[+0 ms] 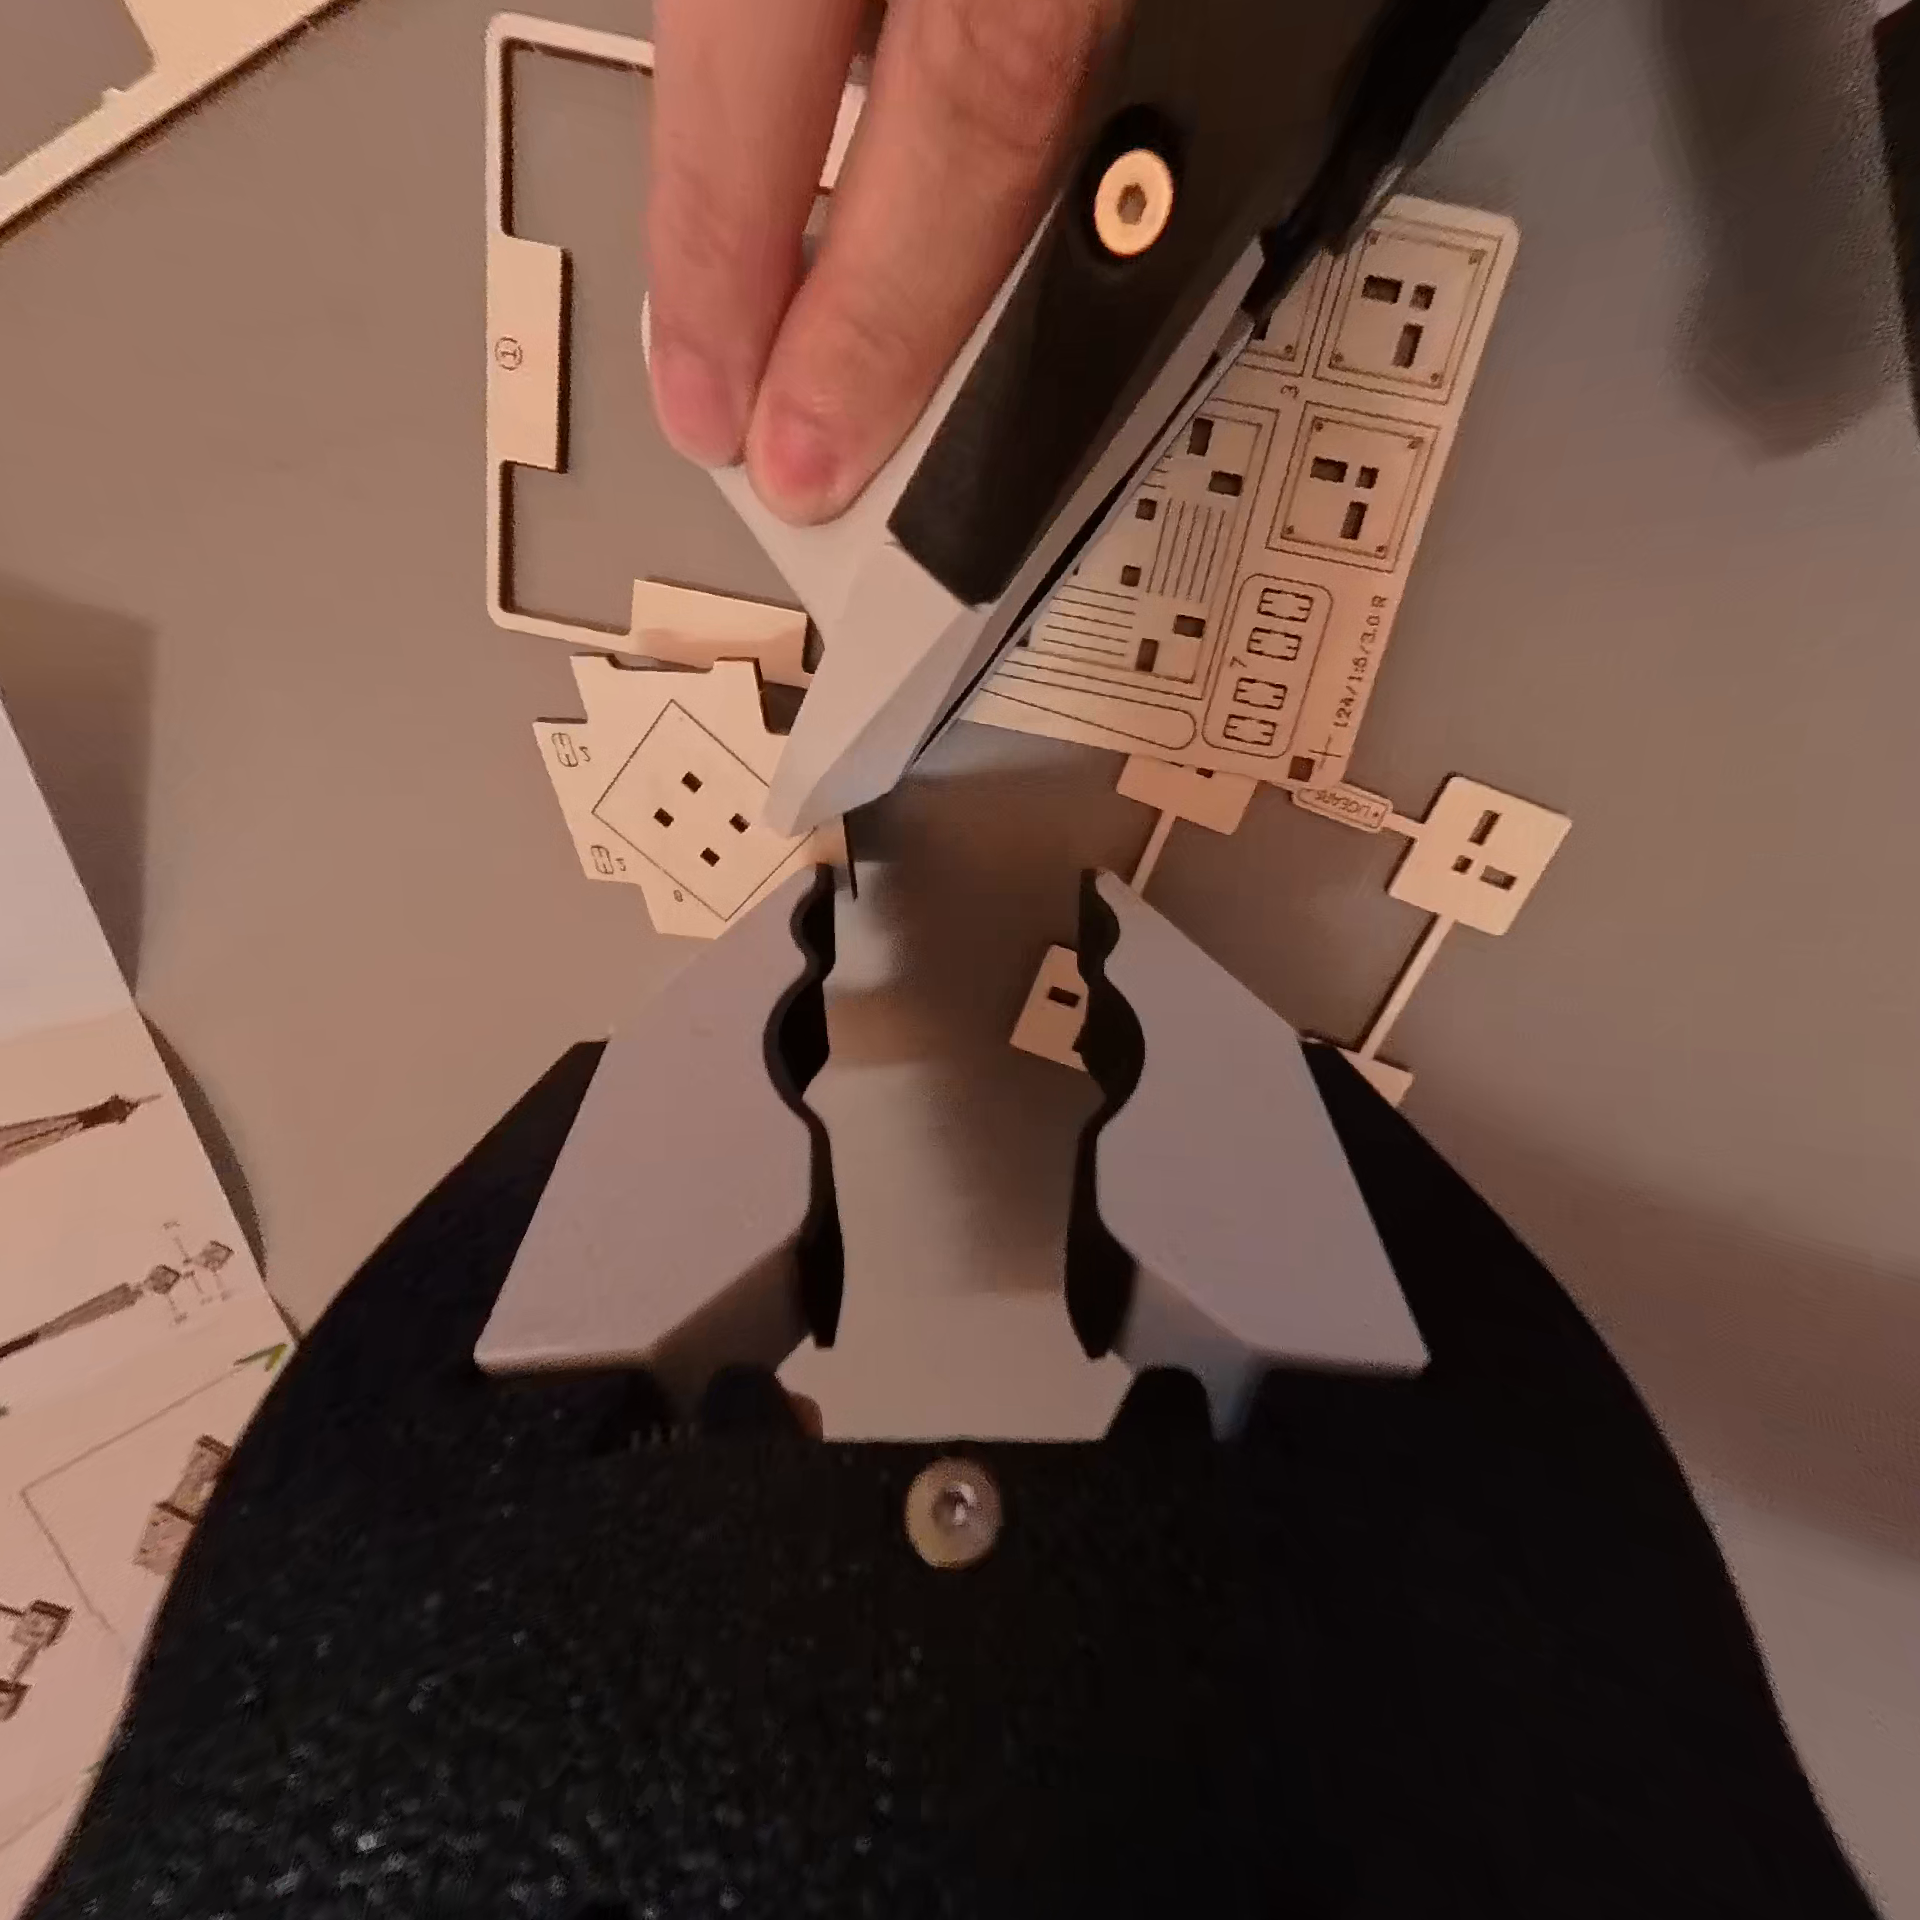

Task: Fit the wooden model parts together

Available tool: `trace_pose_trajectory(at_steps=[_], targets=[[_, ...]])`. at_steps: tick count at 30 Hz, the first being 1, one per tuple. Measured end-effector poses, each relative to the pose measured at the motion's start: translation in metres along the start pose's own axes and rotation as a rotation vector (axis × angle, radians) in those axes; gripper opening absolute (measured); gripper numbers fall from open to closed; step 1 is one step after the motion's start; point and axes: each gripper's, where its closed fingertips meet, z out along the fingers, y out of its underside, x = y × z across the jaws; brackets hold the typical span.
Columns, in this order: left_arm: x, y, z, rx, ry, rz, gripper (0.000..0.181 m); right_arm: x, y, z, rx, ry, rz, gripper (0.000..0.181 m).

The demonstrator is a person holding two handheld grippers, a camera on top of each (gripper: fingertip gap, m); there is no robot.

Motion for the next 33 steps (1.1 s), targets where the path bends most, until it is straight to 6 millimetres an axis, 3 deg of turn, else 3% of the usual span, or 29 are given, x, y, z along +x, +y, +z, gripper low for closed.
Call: trace_pose_trajectory(at_steps=[1,8,15,23,29,31,33], targets=[[-0.001,0.0,0.001,-0.019,0.014,0.01,0.044,-0.001,0.002,0.0,-0.008,-0.011,0.021,0.002],[-0.004,-0.001,0.002,-0.084,0.174,-0.013,0.04,-0.007,0.004,0.002,-0.024,-0.055,0.071,0.003],[-0.007,-0.001,0.004,-0.182,0.179,-0.008,0.037,-0.01,0.004,0.003,-0.028,-0.079,0.099,0.004],[0.0,0.0,0.006,-0.177,0.158,-0.027,0.052,-0.011,0.004,0.004,-0.027,-0.088,0.116,0.004],[-0.02,0.002,0.009,-0.197,0.003,0.015,0.012,-0.011,0.004,0.005,-0.03,-0.085,0.11,0.004],[-0.017,0.001,0.009,-0.174,0.023,-0.021,0.02,-0.011,0.004,0.005,-0.024,-0.088,0.124,0.004],[-0.001,0.0,0.008,-0.16,0.074,-0.028,0.053,-0.012,0.005,0.006,-0.019,-0.093,0.143,0.004]])
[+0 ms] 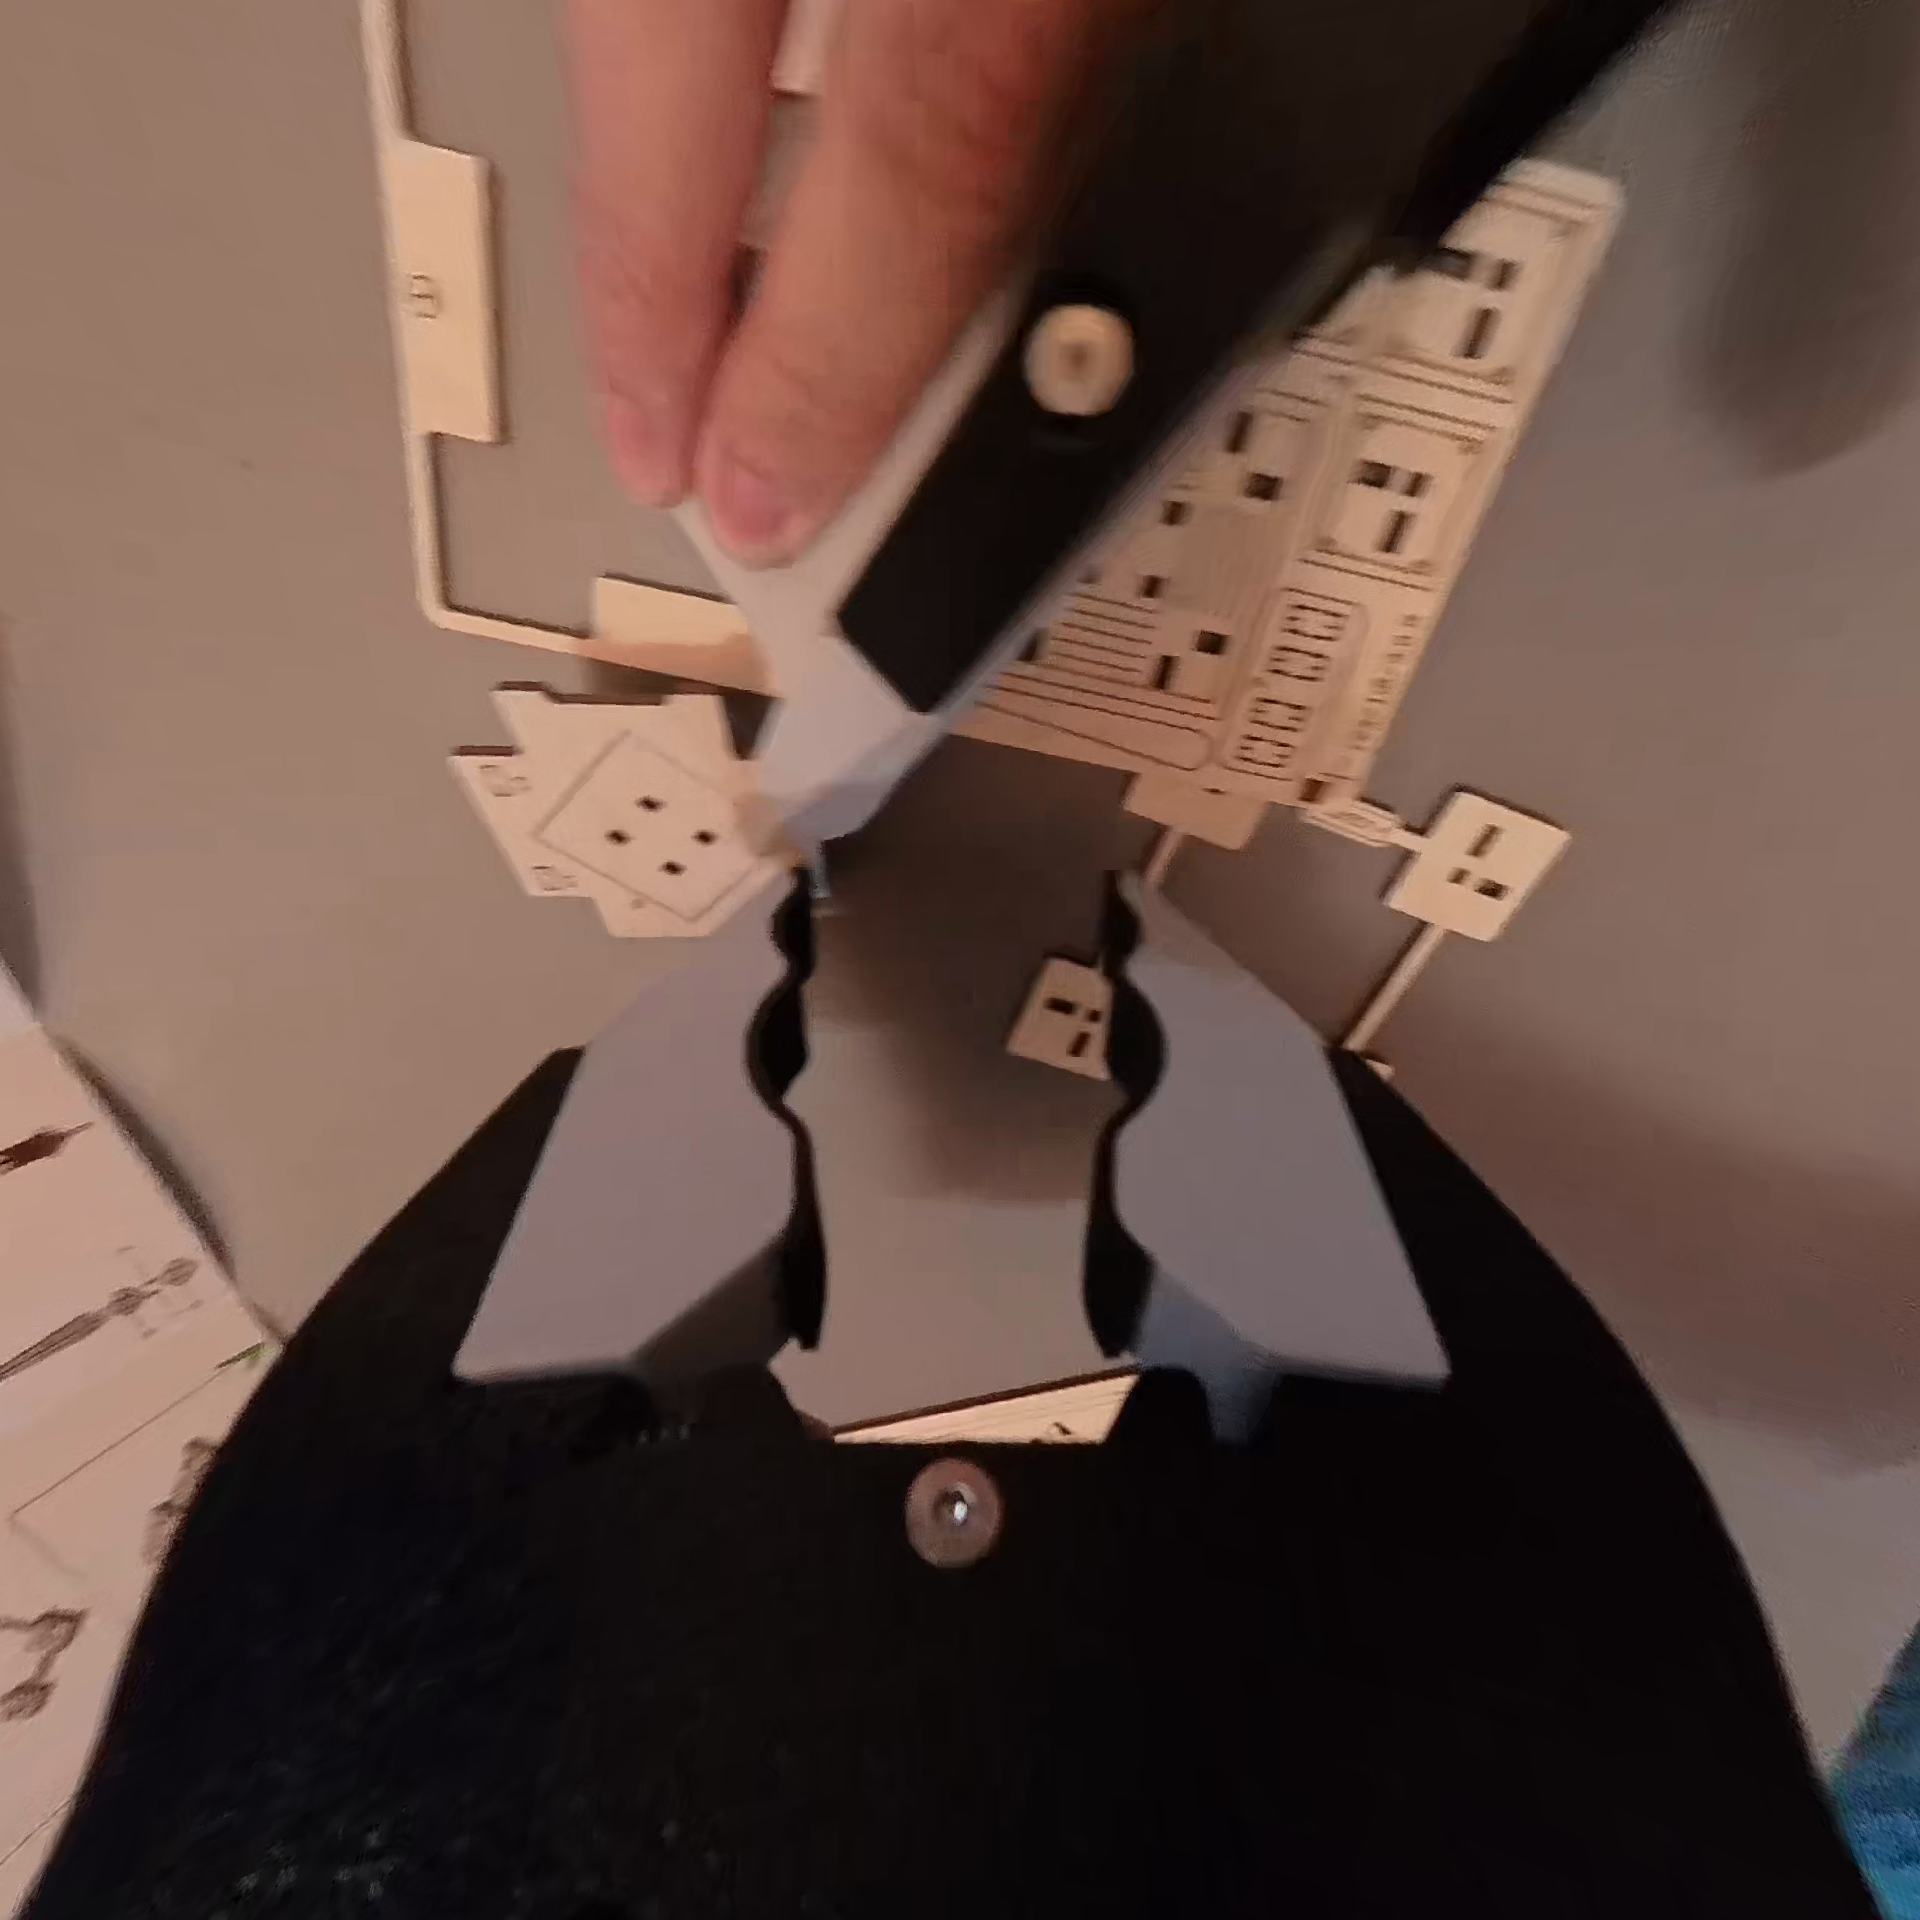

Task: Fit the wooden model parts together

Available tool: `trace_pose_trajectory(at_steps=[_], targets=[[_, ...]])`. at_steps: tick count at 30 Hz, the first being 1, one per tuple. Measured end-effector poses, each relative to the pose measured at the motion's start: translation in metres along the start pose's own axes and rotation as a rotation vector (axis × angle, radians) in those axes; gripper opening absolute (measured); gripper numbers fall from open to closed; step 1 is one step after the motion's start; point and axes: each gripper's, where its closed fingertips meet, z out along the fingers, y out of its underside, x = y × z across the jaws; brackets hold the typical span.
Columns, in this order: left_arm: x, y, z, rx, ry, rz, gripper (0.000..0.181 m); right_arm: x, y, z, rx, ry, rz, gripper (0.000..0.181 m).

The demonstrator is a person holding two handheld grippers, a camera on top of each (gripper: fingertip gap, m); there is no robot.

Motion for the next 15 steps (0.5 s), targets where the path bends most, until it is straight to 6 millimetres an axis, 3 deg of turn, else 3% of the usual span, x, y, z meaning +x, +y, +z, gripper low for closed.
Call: trace_pose_trajectory(at_steps=[1,3,9,15], targets=[[0.007,0.0,0.0,0.002,0.023,0.003,0.067,0.0,0.0,0.0,0.003,-0.004,0.011,0.004],[0.01,-0.001,0.0,0.01,0.039,-0.016,0.071,0.0,0.0,0.001,0.008,-0.01,0.03,0.004],[0.0,-0.003,-0.002,0.02,0.088,-0.053,0.049,-0.001,0.001,0.001,-0.002,-0.012,0.033,0.004],[-0.007,-0.003,-0.001,0.011,0.074,-0.068,0.038,-0.001,0.001,0.002,-0.005,-0.017,0.034,0.004]])
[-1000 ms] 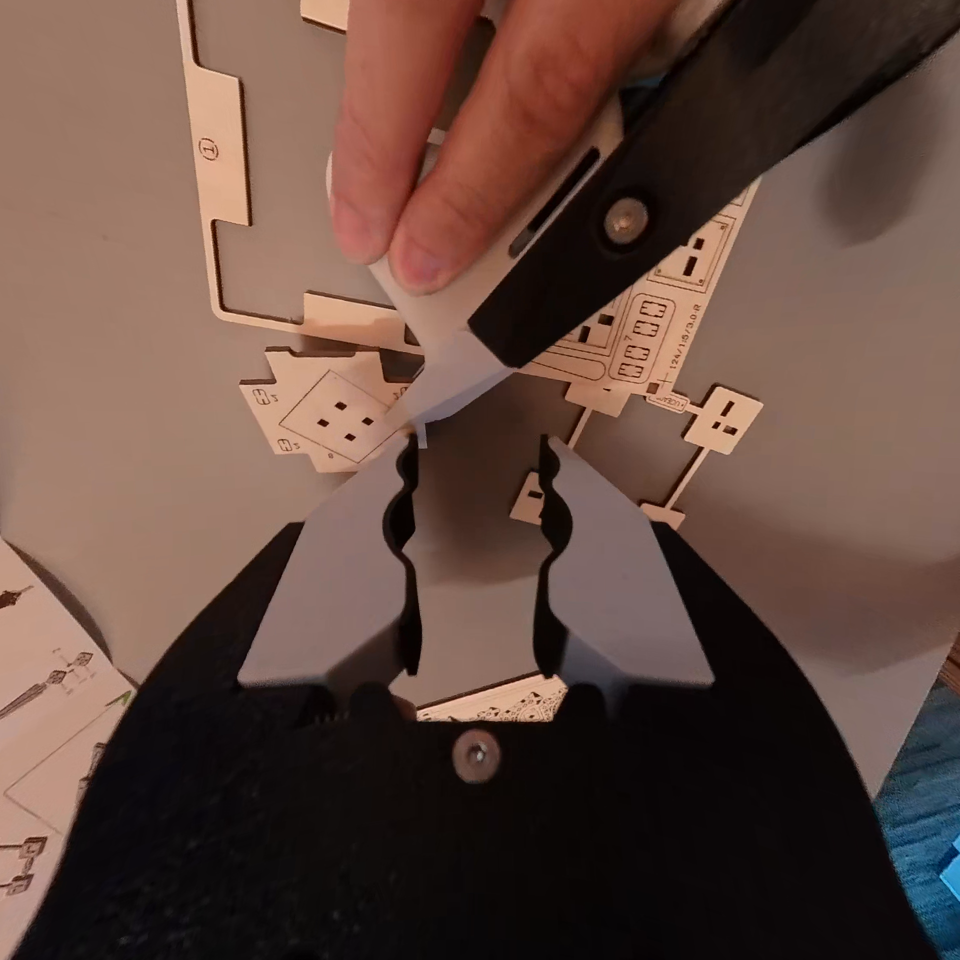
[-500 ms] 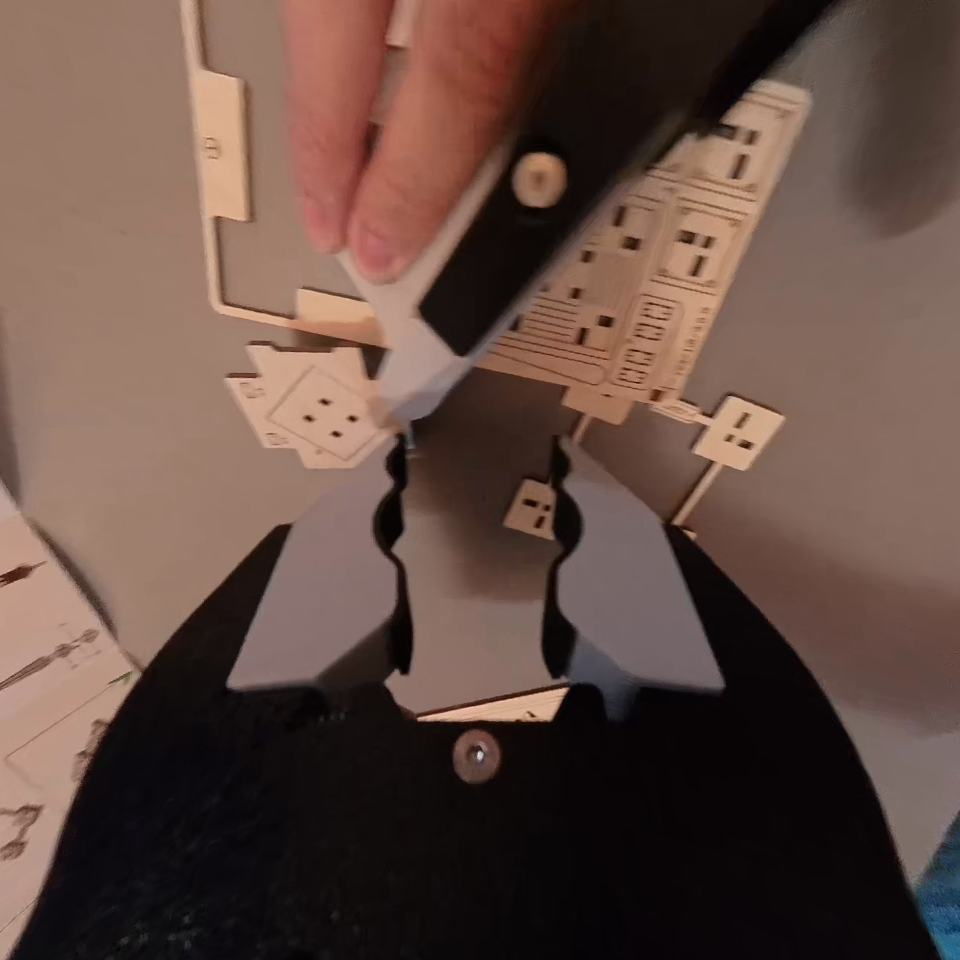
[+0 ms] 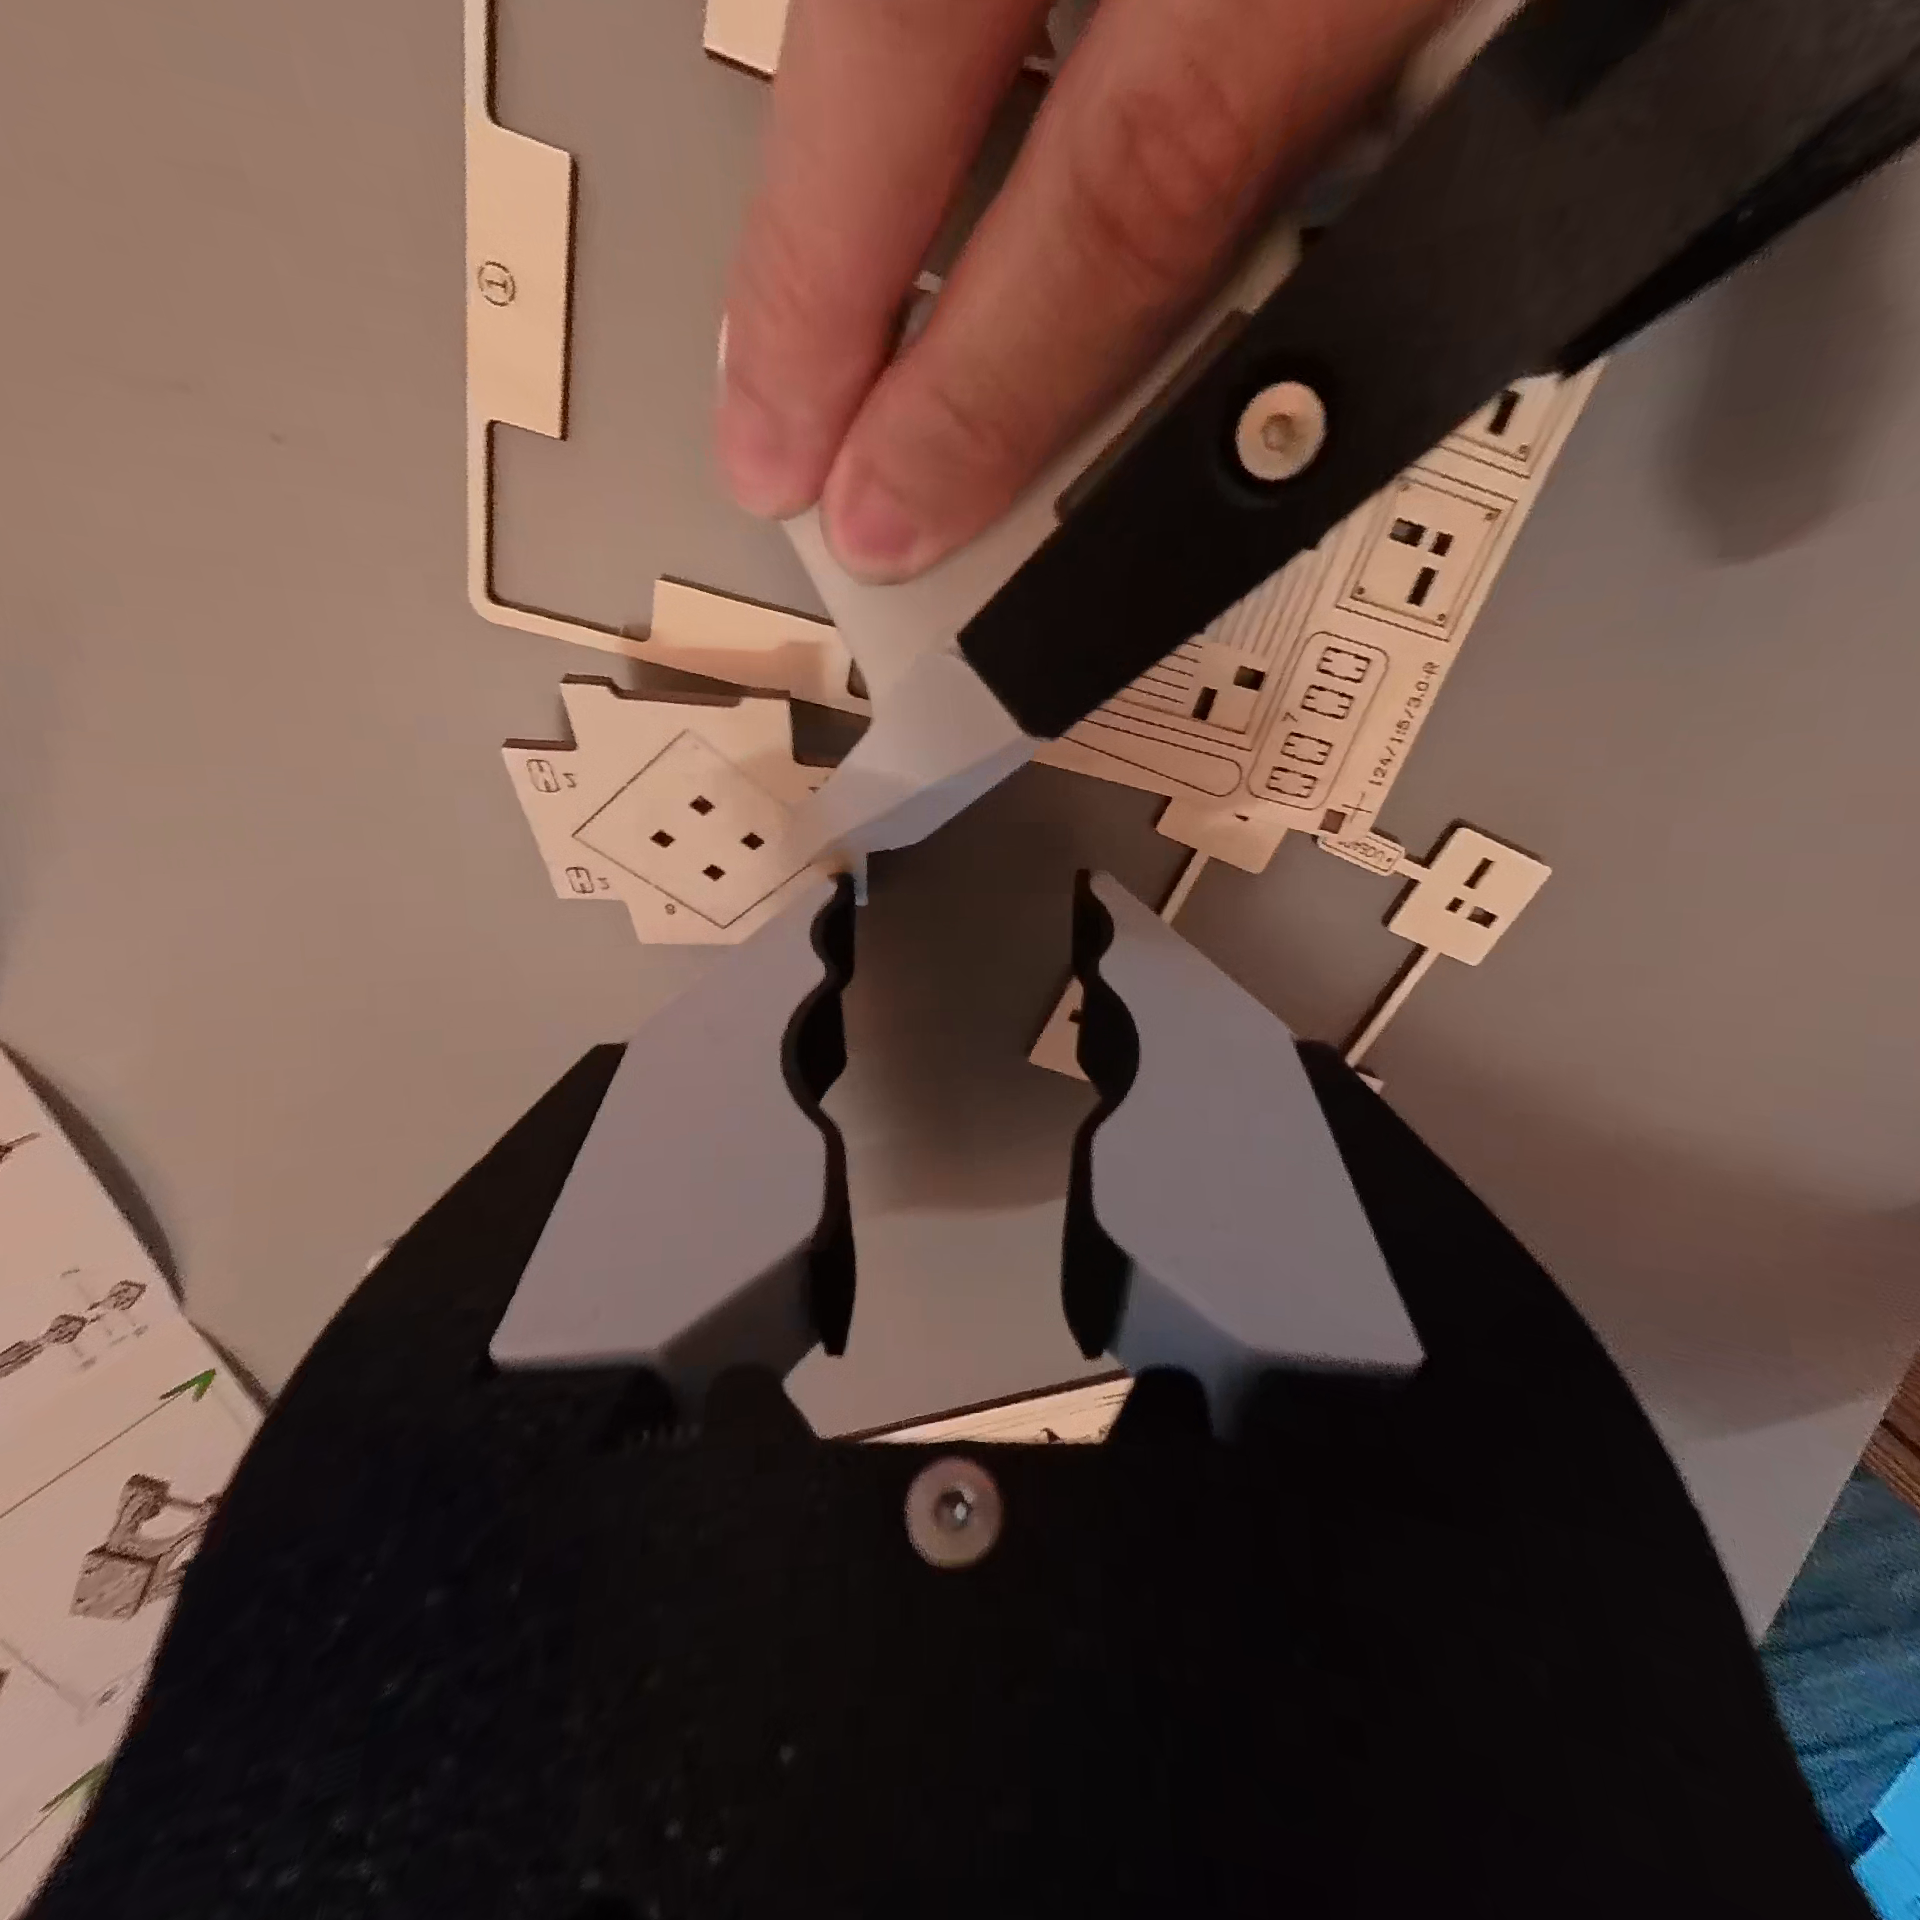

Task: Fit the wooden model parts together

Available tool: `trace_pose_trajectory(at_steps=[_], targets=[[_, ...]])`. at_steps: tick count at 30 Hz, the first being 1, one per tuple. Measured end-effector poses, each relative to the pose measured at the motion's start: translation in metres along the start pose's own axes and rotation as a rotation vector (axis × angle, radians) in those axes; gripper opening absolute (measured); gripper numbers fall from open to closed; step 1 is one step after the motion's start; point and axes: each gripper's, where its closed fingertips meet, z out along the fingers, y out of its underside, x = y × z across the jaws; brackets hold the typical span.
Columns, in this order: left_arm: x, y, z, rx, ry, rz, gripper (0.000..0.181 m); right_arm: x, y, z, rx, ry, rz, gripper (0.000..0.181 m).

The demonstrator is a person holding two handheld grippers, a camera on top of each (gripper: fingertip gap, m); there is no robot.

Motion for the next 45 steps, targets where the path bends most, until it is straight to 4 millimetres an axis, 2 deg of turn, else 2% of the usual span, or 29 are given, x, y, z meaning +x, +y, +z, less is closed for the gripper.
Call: trace_pose_trajectory(at_steps=[3,4,8,12,16,22,23,33,45], targets=[[-0.008,0.001,0.0,-0.014,-0.043,0.012,0.02,0.0,0.0,0.0,-0.002,0.001,-0.006,0.004],[-0.008,0.001,0.0,-0.01,-0.035,0.006,0.022,0.0,0.0,0.0,-0.002,0.005,-0.011,0.004],[0.003,0.002,-0.011,0.053,0.024,-0.039,0.049,0.002,-0.002,0.001,-0.001,0.033,-0.049,0.002],[0.003,0.005,-0.023,0.108,-0.014,-0.053,0.05,0.002,-0.002,0.001,0.003,0.033,-0.05,0.002],[0.01,0.006,-0.014,0.072,0.001,-0.028,0.049,0.002,-0.002,0.001,0.005,0.03,-0.046,0.002],[0.004,0.0,-0.005,0.073,-0.015,-0.012,0.043,0.002,-0.002,0.001,0.003,0.023,-0.049,0.002],[0.002,0.0,-0.005,0.068,-0.032,-0.005,0.038,0.002,-0.002,0.001,0.002,0.022,-0.05,0.002],[0.001,0.001,-0.006,0.072,-0.016,-0.02,0.037,0.003,-0.003,0.001,0.008,0.024,-0.036,0.002],[-0.009,0.005,-0.005,0.077,-0.066,0.015,0.024,0.003,-0.004,0.0,0.014,0.021,-0.023,0.002]])
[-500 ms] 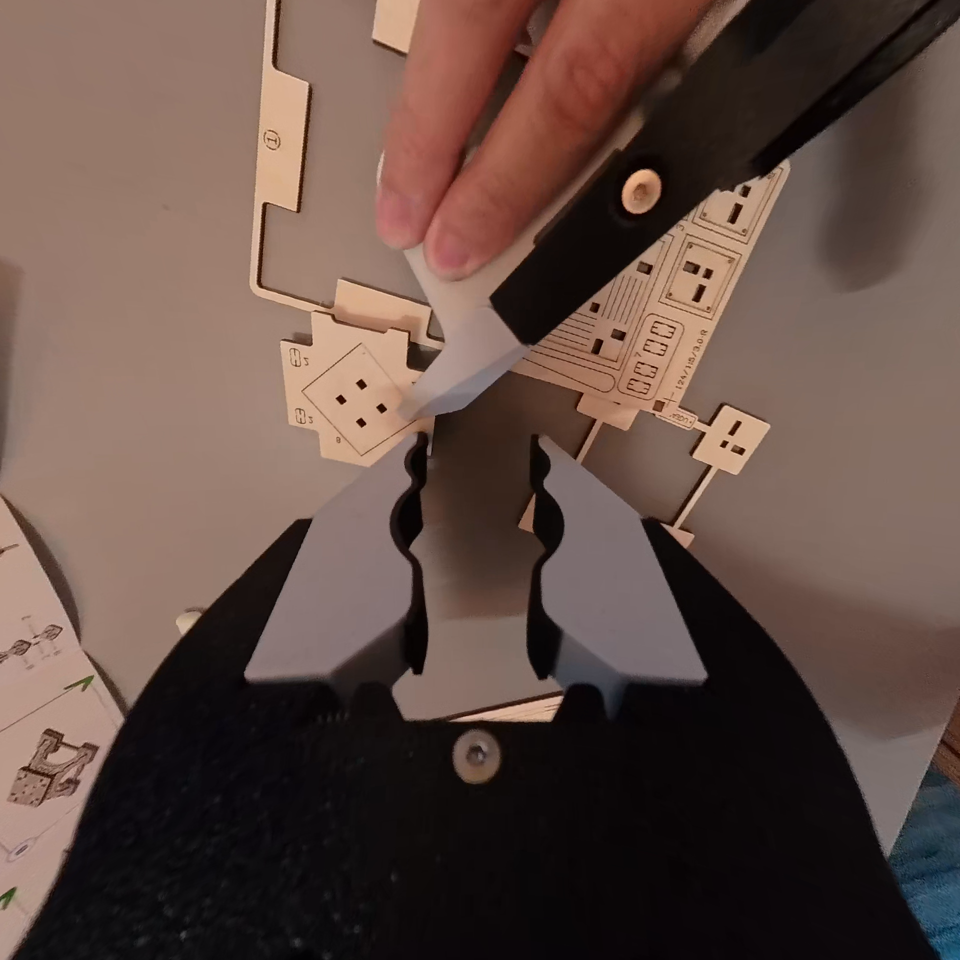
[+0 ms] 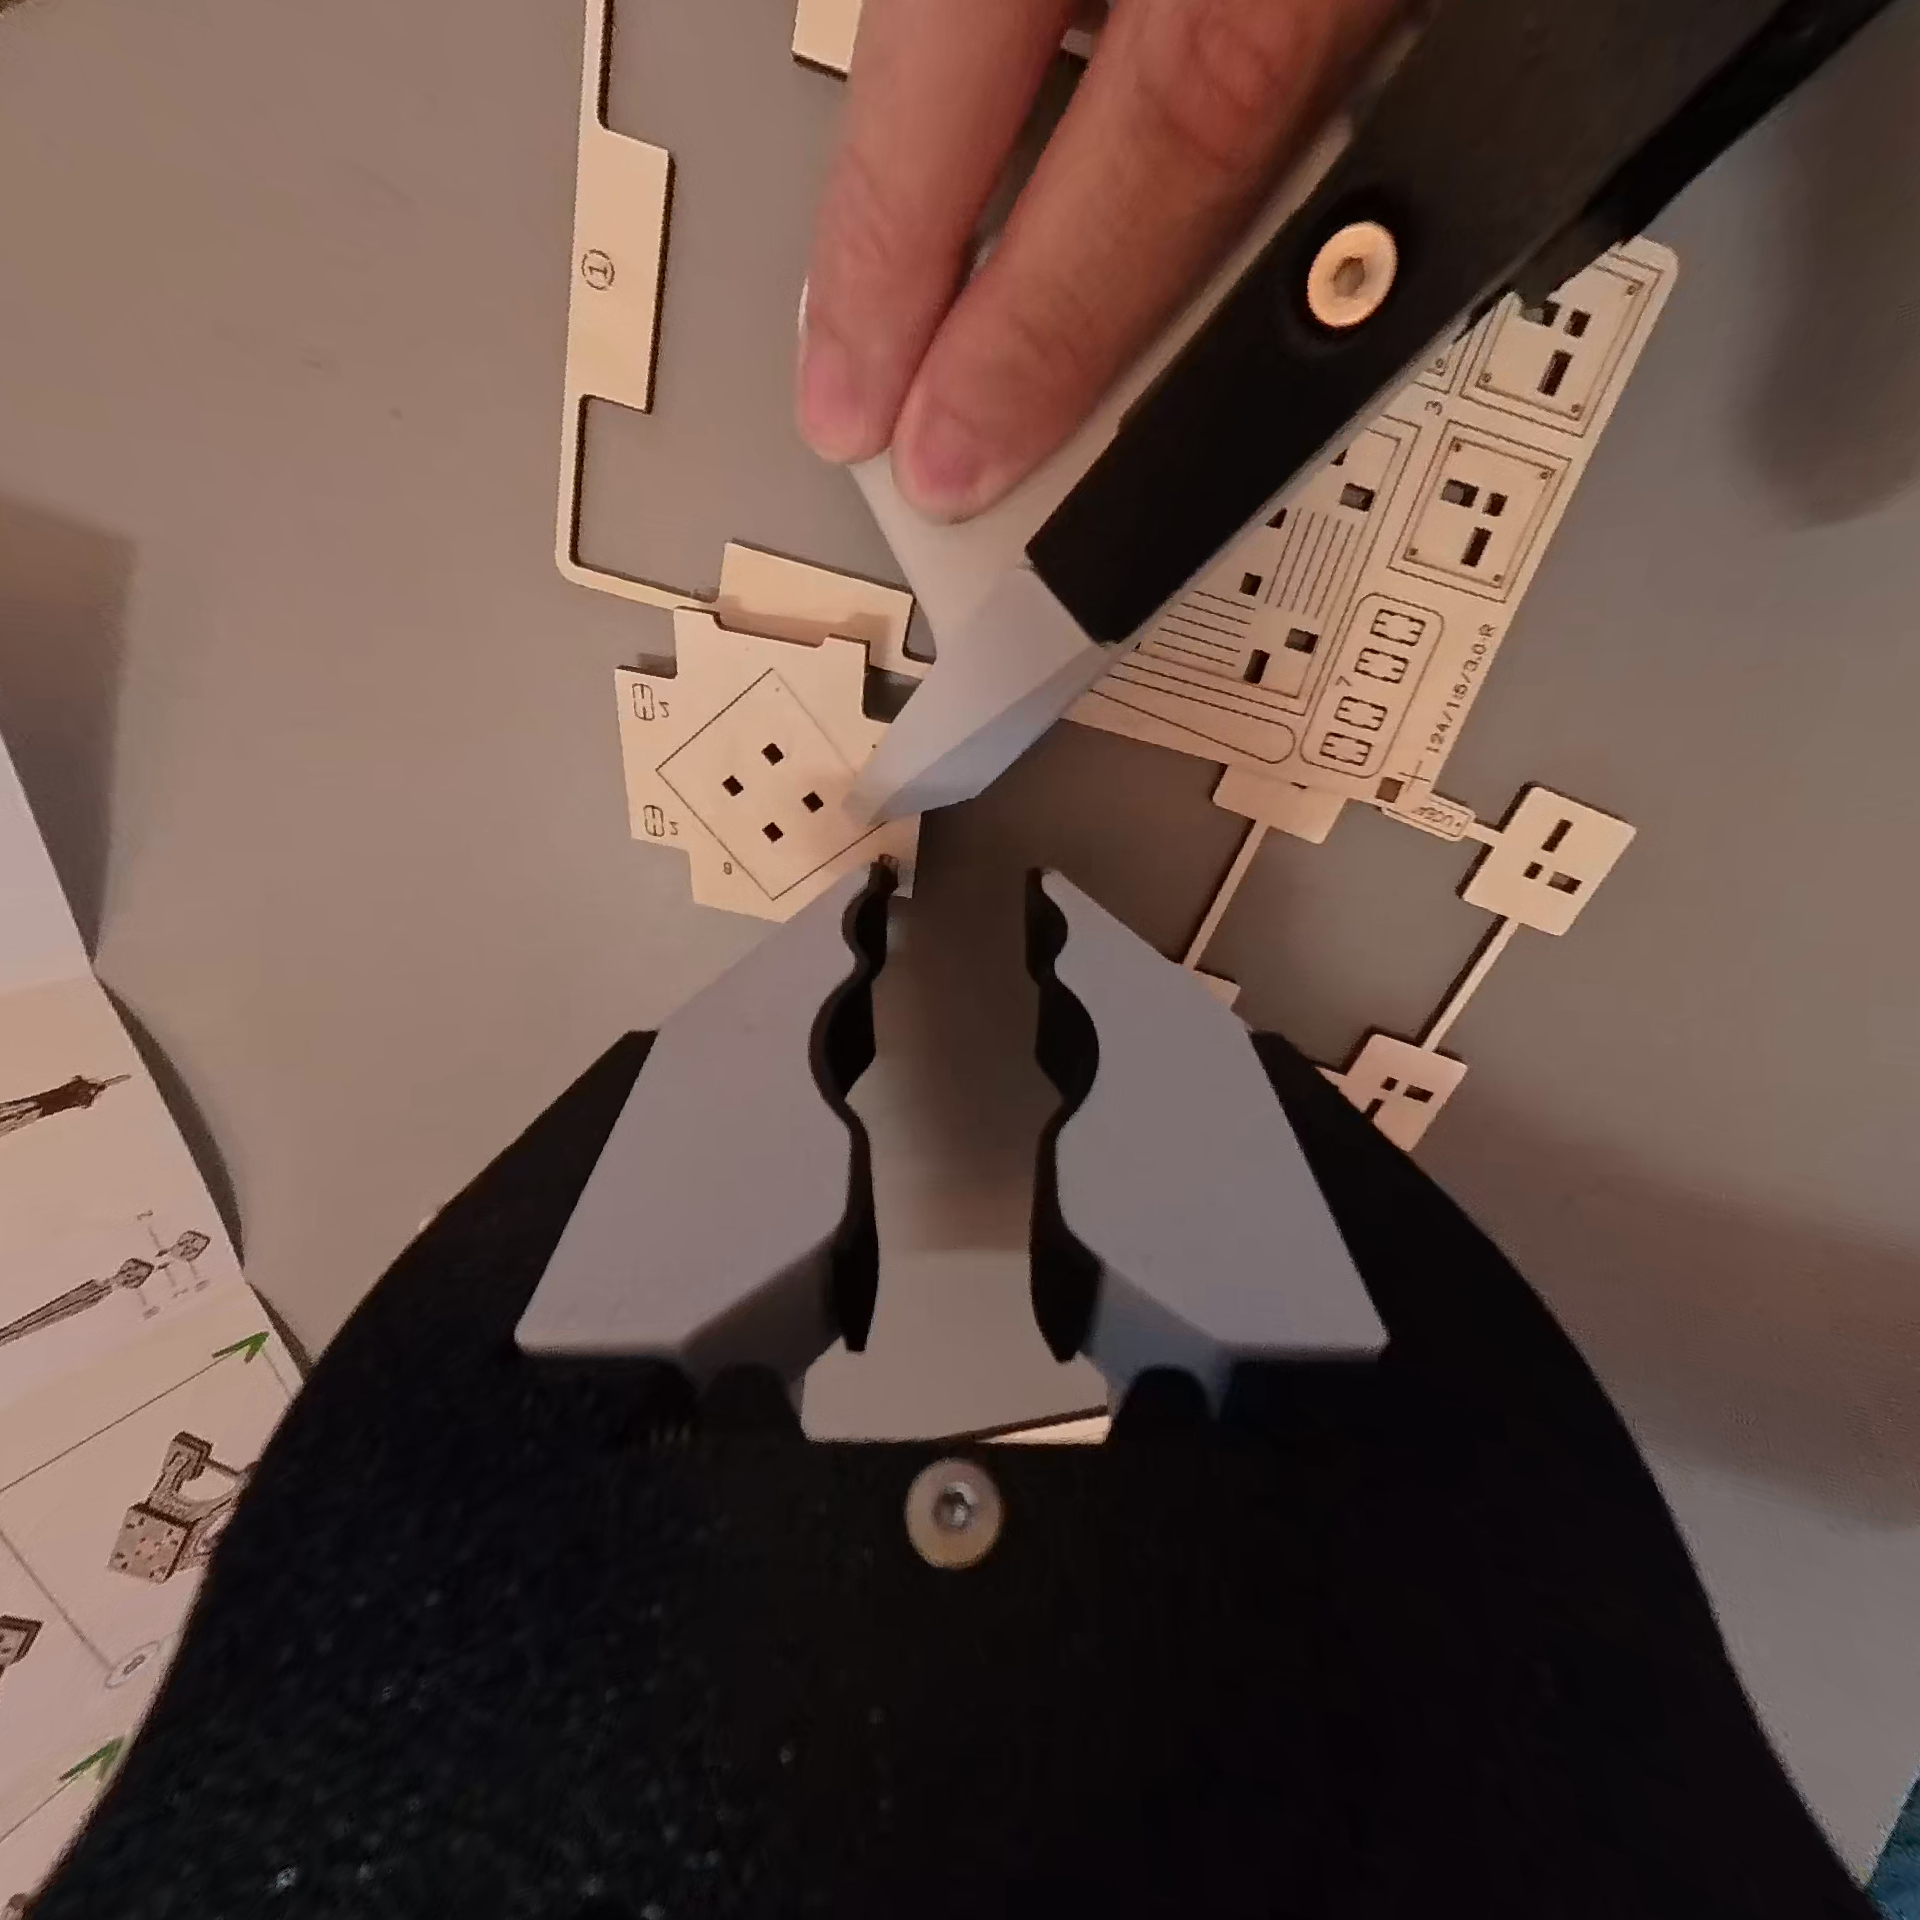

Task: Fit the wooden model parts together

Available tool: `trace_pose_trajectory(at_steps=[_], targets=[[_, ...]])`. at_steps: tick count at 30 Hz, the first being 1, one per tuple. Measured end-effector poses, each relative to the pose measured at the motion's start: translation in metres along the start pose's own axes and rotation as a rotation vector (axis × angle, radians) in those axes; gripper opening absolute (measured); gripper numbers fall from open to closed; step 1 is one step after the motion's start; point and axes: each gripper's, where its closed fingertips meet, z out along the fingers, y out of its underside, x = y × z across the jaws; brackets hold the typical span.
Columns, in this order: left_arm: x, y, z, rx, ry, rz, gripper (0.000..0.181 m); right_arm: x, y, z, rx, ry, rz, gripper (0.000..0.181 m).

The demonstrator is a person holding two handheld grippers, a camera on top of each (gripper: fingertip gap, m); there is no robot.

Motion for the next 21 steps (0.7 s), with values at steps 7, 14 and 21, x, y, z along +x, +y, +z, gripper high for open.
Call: trace_pose_trajectory(at_steps=[7,14,21], targets=[[0.001,-0.001,0.0,0.034,-0.024,0.02,0.026,0.0,0.0,0.0,0.007,-0.006,0.019,0.002],[0.013,0.001,0.002,-0.021,-0.06,0.095,0.047,0.0,-0.001,-0.001,0.014,-0.013,0.039,0.002],[0.018,0.002,0.005,-0.062,-0.054,0.075,0.055,-0.001,0.0,0.0,0.008,-0.02,0.037,0.004]])
